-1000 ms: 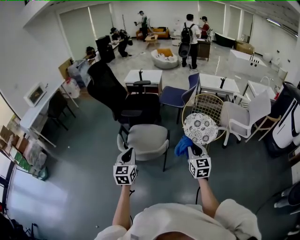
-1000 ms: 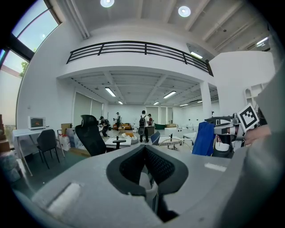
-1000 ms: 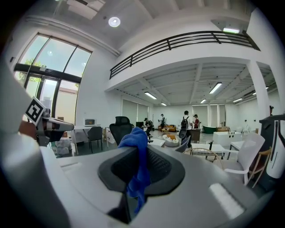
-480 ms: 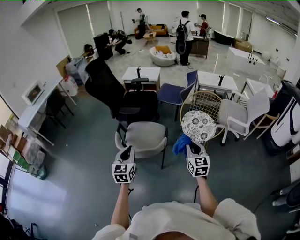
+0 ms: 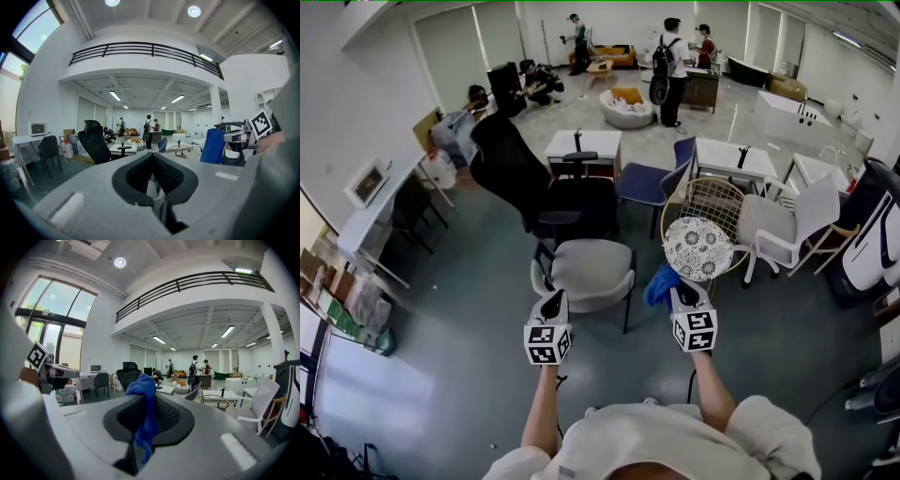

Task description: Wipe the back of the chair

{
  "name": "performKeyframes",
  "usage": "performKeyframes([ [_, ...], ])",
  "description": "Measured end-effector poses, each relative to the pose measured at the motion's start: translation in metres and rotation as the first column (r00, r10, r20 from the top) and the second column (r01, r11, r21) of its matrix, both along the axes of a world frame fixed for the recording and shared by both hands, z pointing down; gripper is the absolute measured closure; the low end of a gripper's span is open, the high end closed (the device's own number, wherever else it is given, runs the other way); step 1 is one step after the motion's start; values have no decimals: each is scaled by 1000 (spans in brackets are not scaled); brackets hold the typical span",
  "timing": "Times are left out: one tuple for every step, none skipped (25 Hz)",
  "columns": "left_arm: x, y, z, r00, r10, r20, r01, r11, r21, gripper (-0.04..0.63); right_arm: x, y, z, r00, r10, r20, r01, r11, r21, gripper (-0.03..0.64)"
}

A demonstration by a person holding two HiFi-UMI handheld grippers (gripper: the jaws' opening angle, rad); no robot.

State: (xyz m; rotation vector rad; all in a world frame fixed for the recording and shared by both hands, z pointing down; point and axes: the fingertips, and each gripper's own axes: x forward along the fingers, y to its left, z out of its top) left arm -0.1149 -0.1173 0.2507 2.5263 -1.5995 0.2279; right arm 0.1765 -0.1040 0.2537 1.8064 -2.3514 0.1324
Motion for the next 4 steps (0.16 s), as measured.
performKeyframes([
  [-1,1,0,1000,-1,1,1,1000,-3,597,-1,0,0,1000,-2,1,2,1000,-2,578],
  [-1,1,1,1000,-2,2,2,1000,-8,596,-2,1,0,1000,-3,1,3,1000,-4,578],
  [-1,2,2,1000,-2,3,2,1000,-12,595,-3,2,0,1000,-4,2,4,1000,-6,578],
  [-2,4,4,1000,-3,4,3,1000,-16,597,-3,3,0,1000,-5,3,5,1000,-8,578],
])
